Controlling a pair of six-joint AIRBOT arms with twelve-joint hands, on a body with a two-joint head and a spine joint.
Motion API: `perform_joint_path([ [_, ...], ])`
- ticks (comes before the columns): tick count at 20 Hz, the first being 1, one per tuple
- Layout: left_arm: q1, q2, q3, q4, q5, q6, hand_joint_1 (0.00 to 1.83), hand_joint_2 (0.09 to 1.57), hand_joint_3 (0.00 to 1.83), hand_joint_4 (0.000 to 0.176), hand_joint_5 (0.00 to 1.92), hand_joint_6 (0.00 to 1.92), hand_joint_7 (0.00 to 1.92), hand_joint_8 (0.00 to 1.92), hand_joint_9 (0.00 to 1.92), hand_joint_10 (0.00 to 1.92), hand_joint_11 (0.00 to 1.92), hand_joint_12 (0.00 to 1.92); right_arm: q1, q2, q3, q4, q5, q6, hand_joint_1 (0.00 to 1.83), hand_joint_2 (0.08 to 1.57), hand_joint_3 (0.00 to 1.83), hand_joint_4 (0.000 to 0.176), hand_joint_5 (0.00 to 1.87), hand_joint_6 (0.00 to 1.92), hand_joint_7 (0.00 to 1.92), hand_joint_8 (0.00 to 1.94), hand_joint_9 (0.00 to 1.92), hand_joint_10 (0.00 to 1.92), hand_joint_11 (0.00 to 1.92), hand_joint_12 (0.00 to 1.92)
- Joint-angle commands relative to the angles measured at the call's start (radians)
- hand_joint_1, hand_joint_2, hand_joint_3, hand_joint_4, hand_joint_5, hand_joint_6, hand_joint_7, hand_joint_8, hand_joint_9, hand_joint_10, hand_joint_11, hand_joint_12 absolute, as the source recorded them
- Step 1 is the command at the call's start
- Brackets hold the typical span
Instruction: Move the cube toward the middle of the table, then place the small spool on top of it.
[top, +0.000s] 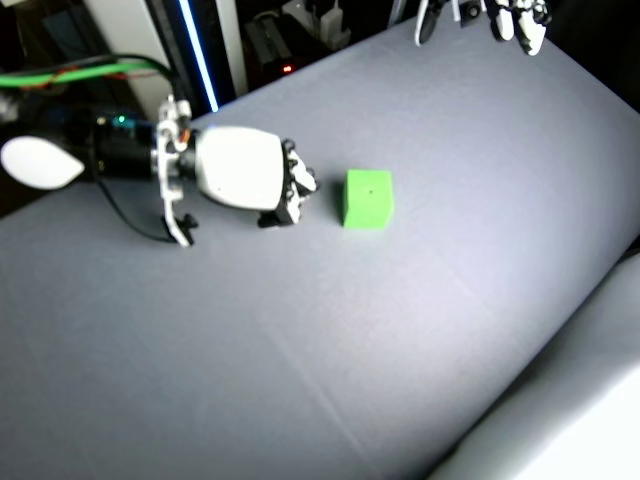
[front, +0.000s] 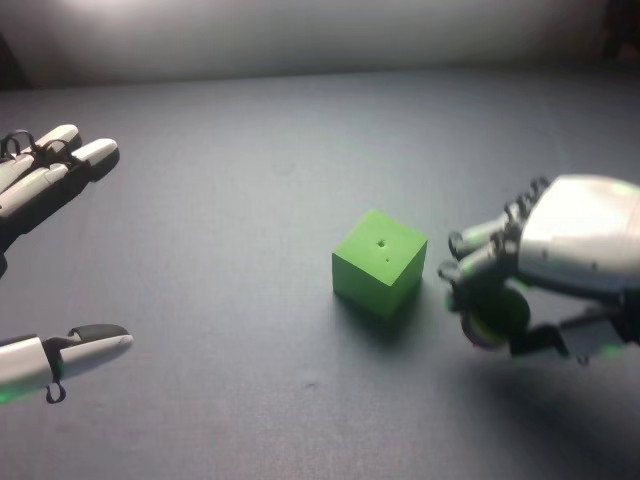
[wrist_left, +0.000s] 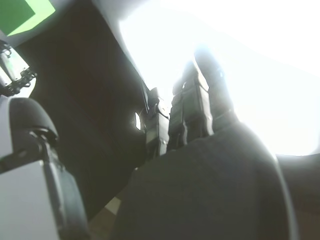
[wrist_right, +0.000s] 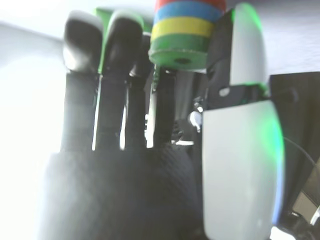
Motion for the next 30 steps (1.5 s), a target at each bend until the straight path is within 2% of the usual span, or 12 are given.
perform_joint_path([
  [1, 0.001, 0.000, 0.005, 0.002, -0.124, -0.004, 0.89, 0.95, 0.00, 0.087, 0.25, 0.00, 0.11, 0.00, 0.15, 0.00, 0.00, 0.75, 0.028, 0.004, 0.007, 0.032, 0.129, 0.002, 1.25, 1.12, 0.00, 0.000, 1.08, 0.56, 0.87, 1.42, 0.89, 1.60, 0.85, 1.81],
  [7, 0.001, -0.009, 0.014, 0.002, -0.114, -0.009, 0.89, 0.94, 0.00, 0.108, 0.25, 0.00, 0.11, 0.00, 0.14, 0.00, 0.00, 0.76, 0.144, -0.058, 0.075, 0.033, 0.125, 0.000, 1.24, 1.14, 0.00, 0.000, 1.05, 0.66, 0.84, 1.48, 0.75, 1.57, 0.57, 1.85],
  [10, 0.000, -0.012, 0.018, 0.002, -0.109, -0.013, 0.88, 0.93, 0.00, 0.112, 0.25, 0.00, 0.11, 0.00, 0.14, 0.00, 0.00, 0.74, 0.184, -0.108, 0.109, 0.022, 0.094, -0.001, 1.26, 1.09, 0.00, 0.000, 1.19, 0.47, 0.96, 1.22, 0.79, 1.15, 0.47, 1.68],
  [11, 0.000, -0.012, 0.019, 0.002, -0.108, -0.013, 0.86, 0.93, 0.00, 0.109, 0.26, 0.00, 0.11, 0.00, 0.14, 0.00, 0.00, 0.75, 0.196, -0.126, 0.121, 0.015, 0.076, -0.002, 1.36, 1.07, 0.00, 0.000, 1.06, 0.69, 1.14, 0.76, 0.92, 1.14, 0.63, 1.38],
  [12, 0.000, -0.012, 0.019, 0.002, -0.108, -0.014, 0.88, 0.93, 0.00, 0.113, 0.25, 0.00, 0.11, 0.00, 0.14, 0.00, 0.00, 0.75, 0.203, -0.141, 0.134, 0.010, 0.057, -0.002, 1.29, 1.05, 0.00, 0.000, 1.07, 0.72, 1.21, 0.70, 1.03, 0.86, 0.73, 1.32],
  [14, 0.000, -0.014, 0.020, 0.002, -0.106, -0.015, 0.90, 0.94, 0.00, 0.121, 0.25, 0.00, 0.11, 0.00, 0.13, 0.00, 0.00, 0.72, 0.216, -0.168, 0.155, -0.008, 0.012, -0.002, 1.27, 1.05, 0.00, 0.000, 1.19, 0.48, 1.12, 0.91, 1.07, 0.72, 0.81, 1.34],
  [18, -0.001, -0.017, 0.022, 0.002, -0.104, -0.020, 0.89, 0.93, 0.00, 0.122, 0.27, 0.00, 0.10, 0.00, 0.12, 0.00, 0.00, 0.73, 0.226, -0.198, 0.177, -0.026, -0.041, -0.003, 1.27, 1.08, 0.00, 0.000, 1.33, 0.10, 0.96, 1.24, 0.92, 1.03, 0.74, 1.50],
  [23, -0.001, -0.018, 0.021, 0.002, -0.105, -0.025, 0.86, 0.95, 0.00, 0.113, 0.25, 0.00, 0.10, 0.00, 0.14, 0.00, 0.00, 0.75, 0.228, -0.205, 0.172, -0.031, -0.048, -0.014, 1.37, 1.01, 0.00, 0.000, 1.03, 0.10, 1.19, 0.72, 0.96, 0.97, 0.68, 1.52],
  [24, -0.001, -0.018, 0.021, 0.002, -0.105, -0.027, 0.88, 0.95, 0.00, 0.114, 0.24, 0.00, 0.10, 0.00, 0.14, 0.00, 0.00, 0.75, 0.228, -0.205, 0.170, -0.031, -0.048, -0.014, 1.26, 0.92, 0.00, 0.000, 0.64, 0.00, 0.72, 0.12, 0.62, 0.51, 0.33, 1.25],
  [25, -0.001, -0.018, 0.021, 0.002, -0.106, -0.028, 0.87, 0.95, 0.00, 0.103, 0.25, 0.00, 0.11, 0.00, 0.15, 0.01, 0.01, 0.75, 0.228, -0.205, 0.168, -0.031, -0.048, -0.014, 1.21, 0.90, 0.00, 0.000, 0.54, 0.00, 0.61, 0.03, 0.59, 0.25, 0.26, 1.16],
  [27, -0.001, -0.019, 0.020, 0.002, -0.107, -0.028, 0.86, 0.95, 0.00, 0.107, 0.25, 0.00, 0.10, 0.00, 0.15, 0.00, 0.01, 0.76, 0.228, -0.205, 0.164, -0.031, -0.048, -0.014, 1.18, 0.86, 0.00, 0.075, 0.35, 0.00, 0.42, 0.00, 0.49, 0.04, 0.13, 1.08],
  [30, 0.000, -0.019, 0.019, 0.001, -0.109, -0.030, 0.85, 0.94, 0.00, 0.110, 0.26, 0.00, 0.10, 0.00, 0.15, 0.00, 0.00, 0.76, 0.228, -0.204, 0.158, -0.029, -0.048, -0.014, 1.13, 0.83, 0.00, 0.097, 0.22, 0.00, 0.33, 0.00, 0.43, 0.00, 0.04, 1.08],
])
